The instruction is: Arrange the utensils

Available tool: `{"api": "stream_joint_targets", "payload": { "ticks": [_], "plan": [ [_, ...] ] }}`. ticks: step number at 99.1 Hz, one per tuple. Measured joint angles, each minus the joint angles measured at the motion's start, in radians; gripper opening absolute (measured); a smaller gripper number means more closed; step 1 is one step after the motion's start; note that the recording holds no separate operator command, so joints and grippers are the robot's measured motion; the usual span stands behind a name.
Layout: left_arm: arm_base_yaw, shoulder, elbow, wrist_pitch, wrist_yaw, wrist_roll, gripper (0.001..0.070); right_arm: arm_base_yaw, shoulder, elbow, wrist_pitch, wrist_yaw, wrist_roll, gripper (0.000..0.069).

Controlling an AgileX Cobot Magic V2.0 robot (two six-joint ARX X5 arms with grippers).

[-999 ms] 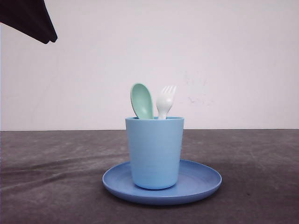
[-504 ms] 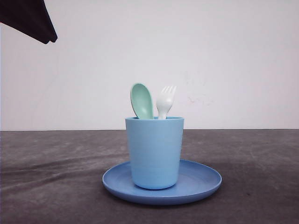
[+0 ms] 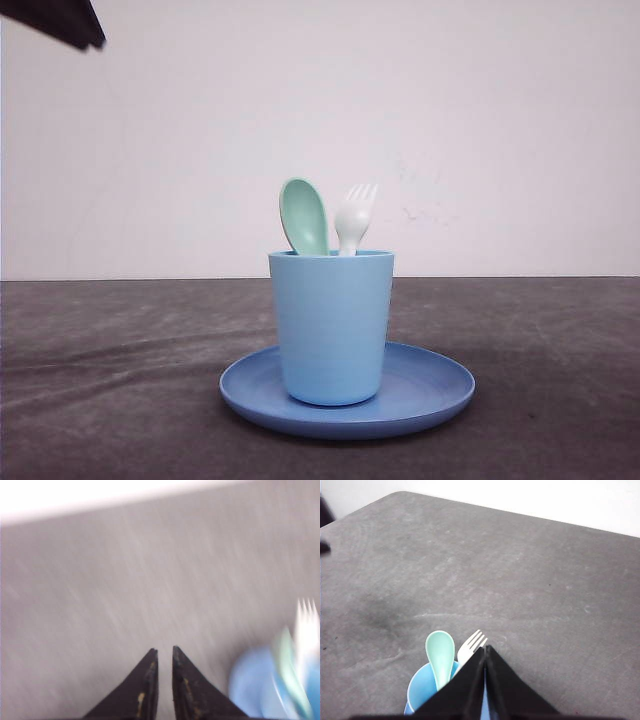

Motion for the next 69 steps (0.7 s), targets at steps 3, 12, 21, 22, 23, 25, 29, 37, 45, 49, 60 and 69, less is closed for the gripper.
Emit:
{"api": "stream_joint_targets", "payload": {
  "ticks": [3, 12, 21, 22, 23, 25, 29, 37, 45, 49, 60, 69],
  "plan": [
    [0.028, -0.011, -0.008, 0.024, 0.008, 0.007, 0.0025, 0.000, 0.000, 0.000, 0.000, 0.000, 0.000, 0.0001],
    [0.124, -0.047, -0.048, 0.072, 0.085, 0.038, 0.0025, 0.000, 0.000, 0.000, 0.000, 0.000, 0.000, 0.0001],
    [0.216, -0.086, -0.104, 0.127, 0.178, 0.080, 0.0025, 0.000, 0.000, 0.000, 0.000, 0.000, 0.000, 0.0001],
    [0.226, -0.092, -0.111, 0.135, 0.189, 0.084, 0.0025, 0.000, 0.000, 0.000, 0.000, 0.000, 0.000, 0.0001],
    [0.236, -0.097, -0.118, 0.142, 0.195, 0.089, 0.0025, 0.000, 0.000, 0.000, 0.000, 0.000, 0.000, 0.0001],
    [0.257, -0.108, -0.132, 0.153, 0.211, 0.100, 0.0025, 0.000, 0.000, 0.000, 0.000, 0.000, 0.000, 0.0001],
    [0.296, -0.132, -0.160, 0.174, 0.230, 0.116, 0.0025, 0.000, 0.000, 0.000, 0.000, 0.000, 0.000, 0.0001],
    [0.368, -0.192, -0.216, 0.196, 0.241, 0.135, 0.0025, 0.000, 0.000, 0.000, 0.000, 0.000, 0.000, 0.0001],
    [0.439, -0.260, -0.277, 0.198, 0.241, 0.145, 0.0025, 0.000, 0.000, 0.000, 0.000, 0.000, 0.000, 0.0001],
    [0.472, -0.294, -0.309, 0.197, 0.241, 0.147, 0.0025, 0.000, 0.000, 0.000, 0.000, 0.000, 0.000, 0.0001],
    [0.544, -0.390, -0.398, 0.198, 0.242, 0.152, 0.0025, 0.000, 0.000, 0.000, 0.000, 0.000, 0.000, 0.0001],
    [0.592, -0.475, -0.480, 0.201, 0.242, 0.153, 0.0025, 0.000, 0.000, 0.000, 0.000, 0.000, 0.000, 0.0001]
  ]
}}
